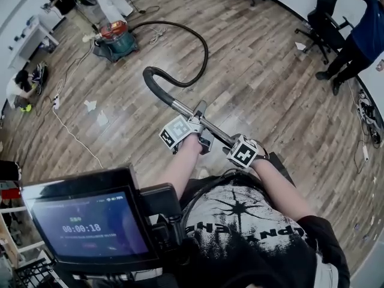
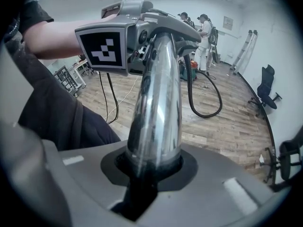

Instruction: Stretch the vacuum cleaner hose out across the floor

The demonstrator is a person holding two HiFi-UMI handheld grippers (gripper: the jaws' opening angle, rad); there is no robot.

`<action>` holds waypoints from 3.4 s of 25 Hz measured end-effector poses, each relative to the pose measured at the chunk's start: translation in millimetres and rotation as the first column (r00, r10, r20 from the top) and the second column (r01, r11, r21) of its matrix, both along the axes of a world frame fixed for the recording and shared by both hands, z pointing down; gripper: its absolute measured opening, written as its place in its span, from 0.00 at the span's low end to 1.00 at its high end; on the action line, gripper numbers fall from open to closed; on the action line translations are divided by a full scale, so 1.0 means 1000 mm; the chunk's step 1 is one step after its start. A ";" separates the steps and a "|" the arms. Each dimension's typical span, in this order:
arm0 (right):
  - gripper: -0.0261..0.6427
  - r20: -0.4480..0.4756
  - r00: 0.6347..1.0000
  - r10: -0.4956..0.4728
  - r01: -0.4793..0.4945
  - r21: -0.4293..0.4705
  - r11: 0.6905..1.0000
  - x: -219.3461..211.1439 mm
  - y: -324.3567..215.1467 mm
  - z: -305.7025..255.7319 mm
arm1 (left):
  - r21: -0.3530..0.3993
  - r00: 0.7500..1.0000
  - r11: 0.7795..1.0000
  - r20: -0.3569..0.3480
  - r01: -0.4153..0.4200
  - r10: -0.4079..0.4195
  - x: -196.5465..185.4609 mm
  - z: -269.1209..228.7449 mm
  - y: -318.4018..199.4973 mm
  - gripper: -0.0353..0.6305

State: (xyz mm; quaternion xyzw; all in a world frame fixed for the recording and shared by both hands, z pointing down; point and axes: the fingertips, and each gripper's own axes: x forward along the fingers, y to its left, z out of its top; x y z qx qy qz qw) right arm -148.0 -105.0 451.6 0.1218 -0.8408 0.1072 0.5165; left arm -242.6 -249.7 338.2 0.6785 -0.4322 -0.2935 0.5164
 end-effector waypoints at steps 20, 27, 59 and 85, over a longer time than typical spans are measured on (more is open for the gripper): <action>0.17 0.012 0.991 -0.130 0.130 -0.046 0.990 0.224 0.066 0.024 | -0.039 0.992 0.992 0.017 0.123 -0.122 0.206 0.025 0.073 0.11; 0.17 0.031 0.995 -0.092 0.093 -0.046 0.995 0.253 0.073 0.022 | -0.054 0.995 0.994 0.041 0.092 -0.090 0.242 0.026 0.077 0.11; 0.14 -0.070 0.994 0.085 -0.082 0.039 0.996 0.295 0.079 0.026 | -0.069 0.999 0.998 0.043 -0.014 0.017 0.293 0.031 0.080 0.11; 0.15 -0.030 0.999 -0.024 0.023 -0.037 0.999 0.474 0.184 0.021 | -0.123 0.995 0.990 0.075 0.070 -0.061 0.463 0.031 0.186 0.11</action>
